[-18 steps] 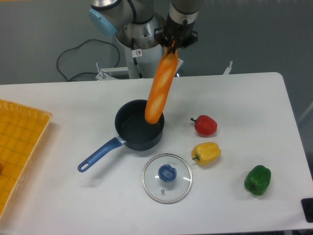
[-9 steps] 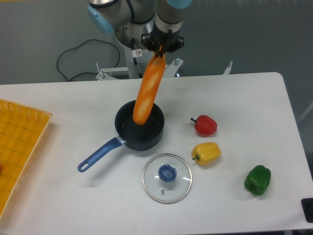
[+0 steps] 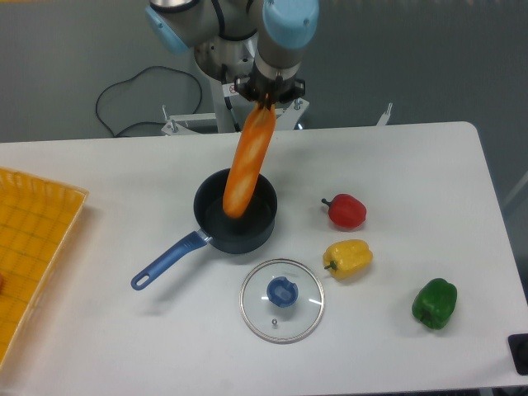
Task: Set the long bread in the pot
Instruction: 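Lower the bread end-first into the dark blue saucepan, then hold the bread upright in the saucepan and settle it down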
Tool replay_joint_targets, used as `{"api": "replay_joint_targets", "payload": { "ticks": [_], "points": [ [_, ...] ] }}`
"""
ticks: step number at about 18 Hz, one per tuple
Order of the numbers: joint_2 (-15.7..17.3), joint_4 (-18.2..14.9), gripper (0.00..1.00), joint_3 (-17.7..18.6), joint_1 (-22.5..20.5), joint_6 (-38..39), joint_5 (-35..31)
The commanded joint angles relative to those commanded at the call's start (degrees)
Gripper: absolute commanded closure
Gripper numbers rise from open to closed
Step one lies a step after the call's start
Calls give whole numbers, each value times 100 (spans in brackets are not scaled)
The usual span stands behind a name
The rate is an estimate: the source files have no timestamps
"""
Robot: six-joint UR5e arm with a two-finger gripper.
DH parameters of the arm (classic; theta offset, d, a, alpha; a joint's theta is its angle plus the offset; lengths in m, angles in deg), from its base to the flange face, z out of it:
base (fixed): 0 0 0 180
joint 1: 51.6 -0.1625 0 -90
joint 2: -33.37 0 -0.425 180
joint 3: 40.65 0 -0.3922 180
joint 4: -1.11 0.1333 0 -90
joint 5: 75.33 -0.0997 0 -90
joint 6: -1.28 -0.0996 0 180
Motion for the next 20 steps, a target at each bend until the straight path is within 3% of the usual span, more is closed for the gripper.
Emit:
{"api": "replay_joint_targets", "payload": {
  "ticks": [6,11,17,20],
  "points": [
    [-203,18,81,-97,9,53,-9],
    [-361,228,76,-97,79,53,-18],
    [-519,255,52,-123,184,53,-132],
    [-607,255,45,-185,325,53,-246]
  ]
}}
